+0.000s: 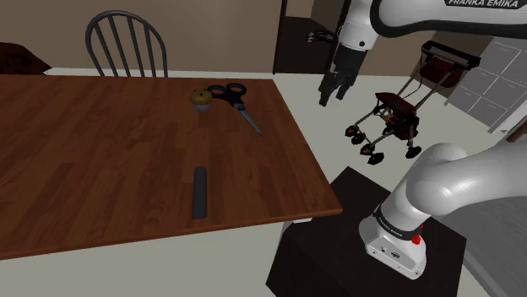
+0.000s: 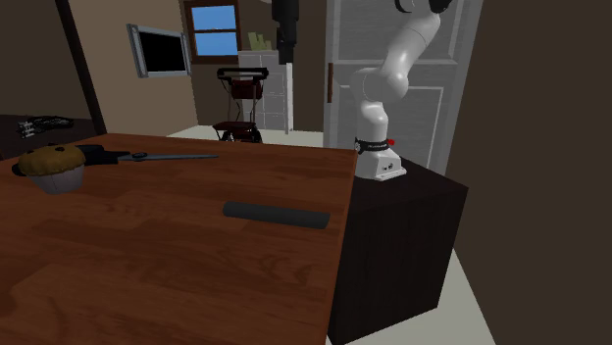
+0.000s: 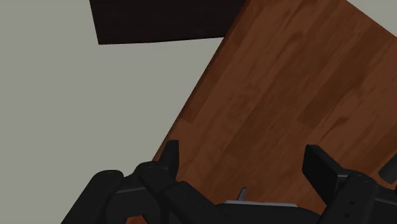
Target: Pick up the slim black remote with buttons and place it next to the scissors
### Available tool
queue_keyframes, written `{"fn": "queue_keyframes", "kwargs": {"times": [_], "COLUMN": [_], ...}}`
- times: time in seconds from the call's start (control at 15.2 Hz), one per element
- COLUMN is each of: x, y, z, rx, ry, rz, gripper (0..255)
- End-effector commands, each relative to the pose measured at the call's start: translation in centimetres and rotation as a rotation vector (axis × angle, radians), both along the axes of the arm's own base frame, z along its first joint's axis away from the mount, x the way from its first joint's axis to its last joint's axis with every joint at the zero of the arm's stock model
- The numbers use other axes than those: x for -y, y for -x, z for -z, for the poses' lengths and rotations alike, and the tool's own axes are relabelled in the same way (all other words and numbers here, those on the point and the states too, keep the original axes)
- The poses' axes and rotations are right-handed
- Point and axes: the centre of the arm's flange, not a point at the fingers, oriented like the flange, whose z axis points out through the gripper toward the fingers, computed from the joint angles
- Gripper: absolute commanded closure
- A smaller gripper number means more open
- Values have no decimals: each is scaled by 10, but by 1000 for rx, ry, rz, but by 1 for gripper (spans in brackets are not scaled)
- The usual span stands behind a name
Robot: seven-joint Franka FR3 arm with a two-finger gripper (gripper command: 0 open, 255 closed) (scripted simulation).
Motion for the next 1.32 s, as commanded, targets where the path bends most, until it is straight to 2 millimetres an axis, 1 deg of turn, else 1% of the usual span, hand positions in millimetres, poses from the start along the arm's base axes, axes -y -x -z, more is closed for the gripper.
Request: {"fn": "queue_keyframes", "kwargs": {"times": [0.0, 0.59, 1.25], "x": [0, -102, -211], "y": [0, -30, -75], "z": [0, 52, 110], "rx": [0, -63, -134], "ry": [0, -19, -40], "rz": [0, 128, 270], "gripper": [0, 0, 0]}}
